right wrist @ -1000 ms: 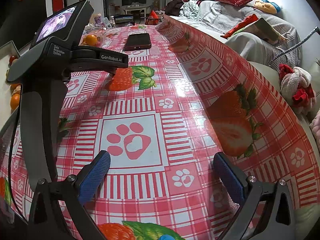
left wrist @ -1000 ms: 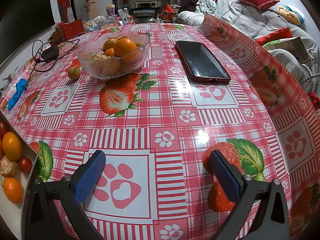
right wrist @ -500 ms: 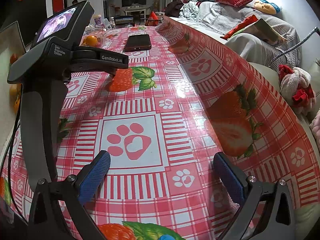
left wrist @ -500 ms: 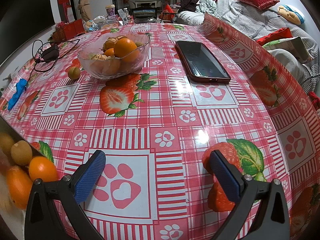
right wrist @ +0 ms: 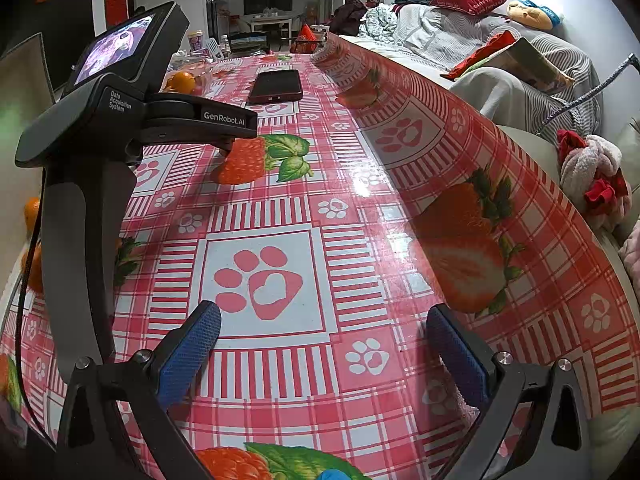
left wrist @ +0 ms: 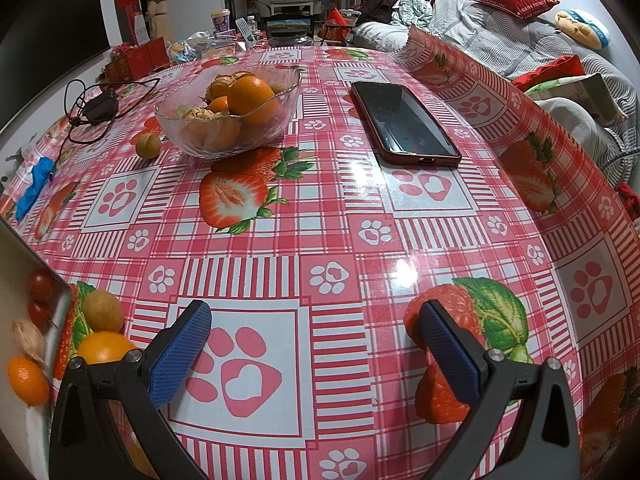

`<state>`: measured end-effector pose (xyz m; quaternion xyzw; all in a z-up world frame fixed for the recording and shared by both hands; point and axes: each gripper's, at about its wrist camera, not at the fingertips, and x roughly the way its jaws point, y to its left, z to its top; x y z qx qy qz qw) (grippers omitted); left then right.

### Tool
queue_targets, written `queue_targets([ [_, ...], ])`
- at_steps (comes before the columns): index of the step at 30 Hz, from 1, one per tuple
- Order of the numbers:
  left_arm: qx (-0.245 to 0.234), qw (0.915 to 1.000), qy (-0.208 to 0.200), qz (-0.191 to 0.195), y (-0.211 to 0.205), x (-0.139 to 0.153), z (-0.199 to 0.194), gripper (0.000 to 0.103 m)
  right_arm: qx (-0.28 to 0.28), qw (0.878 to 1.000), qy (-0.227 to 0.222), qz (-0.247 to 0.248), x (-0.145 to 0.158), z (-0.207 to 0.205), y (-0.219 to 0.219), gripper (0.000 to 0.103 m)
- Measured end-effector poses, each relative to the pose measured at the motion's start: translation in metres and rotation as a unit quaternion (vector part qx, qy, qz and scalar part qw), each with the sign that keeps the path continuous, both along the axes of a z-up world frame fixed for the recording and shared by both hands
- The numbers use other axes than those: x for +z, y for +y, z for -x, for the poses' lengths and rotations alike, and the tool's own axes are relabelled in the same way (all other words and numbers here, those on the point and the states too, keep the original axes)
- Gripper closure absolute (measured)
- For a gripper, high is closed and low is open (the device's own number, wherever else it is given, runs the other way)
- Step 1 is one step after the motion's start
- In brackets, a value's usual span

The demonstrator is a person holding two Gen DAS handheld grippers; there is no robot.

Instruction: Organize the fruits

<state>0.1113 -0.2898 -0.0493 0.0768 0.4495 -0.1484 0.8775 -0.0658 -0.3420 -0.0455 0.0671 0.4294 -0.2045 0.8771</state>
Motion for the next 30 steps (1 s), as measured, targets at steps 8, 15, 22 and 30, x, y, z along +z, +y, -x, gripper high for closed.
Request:
queue_targets([
  [8, 0.0, 1.0, 0.0, 0.0, 0.0002, 0.0004, -0.0002, 0.0, 0.0, 1.0, -0.002, 0.0, 0.0002, 0.0004, 0.0002, 0.0],
  [15, 0.0, 1.0, 0.0, 0.0, -0.0001, -0.0001, -0.0002, 0.0, -0.006, 1.0, -0.008, 0.001, -0.0011, -0.0012, 0.0012, 0.0],
  [22, 0.001, 1.0, 0.0, 0.0, -0.0001, 0.0001, -0.0003, 0.0, -0.007, 1.0, -0.011, 0.003, -0.0028, -0.0018, 0.0022, 0.0],
  [30, 0.001, 1.0, 0.0, 0.0, -0.0001, 0.0002, -0.0004, 0.0, -0.002, 1.0, -0.014, 0.003, -0.0038, -0.0016, 0.0016, 0.0],
])
